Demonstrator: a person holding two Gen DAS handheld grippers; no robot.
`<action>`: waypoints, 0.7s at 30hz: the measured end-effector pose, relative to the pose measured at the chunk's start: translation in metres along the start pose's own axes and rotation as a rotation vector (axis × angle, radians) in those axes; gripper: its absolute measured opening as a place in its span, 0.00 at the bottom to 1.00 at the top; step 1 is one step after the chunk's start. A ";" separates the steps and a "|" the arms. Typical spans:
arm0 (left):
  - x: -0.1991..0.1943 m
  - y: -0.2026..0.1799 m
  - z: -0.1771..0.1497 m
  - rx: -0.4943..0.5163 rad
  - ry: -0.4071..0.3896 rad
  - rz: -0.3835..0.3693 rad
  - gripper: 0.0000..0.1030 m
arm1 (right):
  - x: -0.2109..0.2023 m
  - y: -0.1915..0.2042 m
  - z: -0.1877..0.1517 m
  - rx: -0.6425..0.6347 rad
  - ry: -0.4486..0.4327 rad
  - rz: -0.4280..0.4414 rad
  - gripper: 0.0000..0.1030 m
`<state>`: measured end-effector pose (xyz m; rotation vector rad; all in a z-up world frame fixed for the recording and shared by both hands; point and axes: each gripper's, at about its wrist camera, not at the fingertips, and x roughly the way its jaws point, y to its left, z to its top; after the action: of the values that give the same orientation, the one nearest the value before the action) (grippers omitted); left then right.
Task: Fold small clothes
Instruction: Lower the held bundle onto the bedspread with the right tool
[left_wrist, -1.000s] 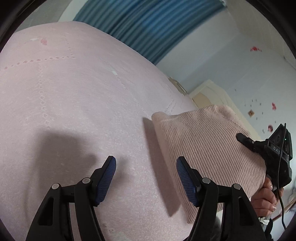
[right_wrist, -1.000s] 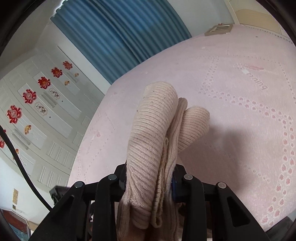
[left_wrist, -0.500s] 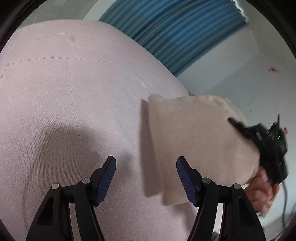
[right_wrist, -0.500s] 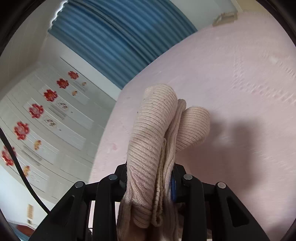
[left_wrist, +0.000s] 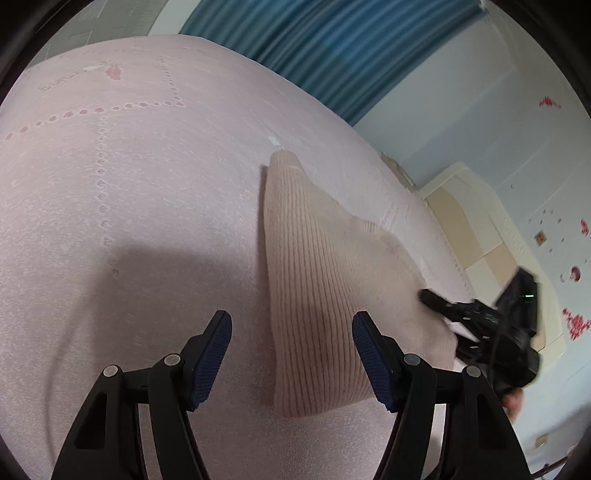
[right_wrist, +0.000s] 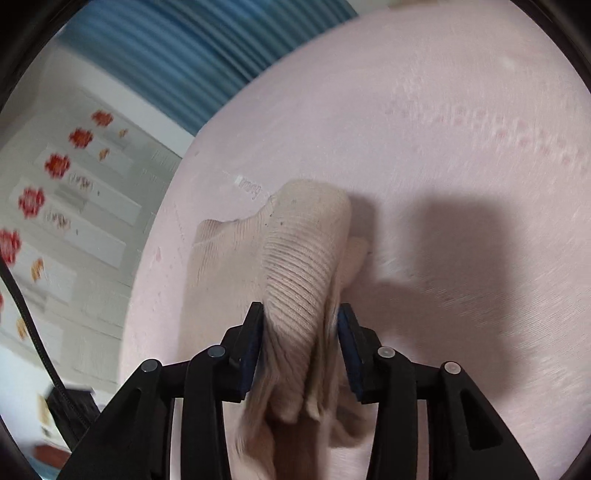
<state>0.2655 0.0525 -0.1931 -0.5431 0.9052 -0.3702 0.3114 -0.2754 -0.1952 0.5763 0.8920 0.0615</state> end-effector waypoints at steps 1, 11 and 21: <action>0.002 -0.003 -0.001 0.009 0.005 0.013 0.64 | -0.009 0.003 -0.004 -0.041 -0.020 -0.004 0.40; 0.025 -0.010 -0.009 0.028 0.030 0.076 0.64 | -0.021 0.040 -0.023 -0.219 -0.040 0.043 0.40; 0.027 -0.015 -0.010 0.015 -0.005 0.041 0.65 | -0.036 0.023 -0.015 -0.257 -0.172 0.101 0.11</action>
<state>0.2710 0.0234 -0.2062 -0.5106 0.9071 -0.3385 0.2818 -0.2591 -0.1652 0.3792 0.6749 0.2119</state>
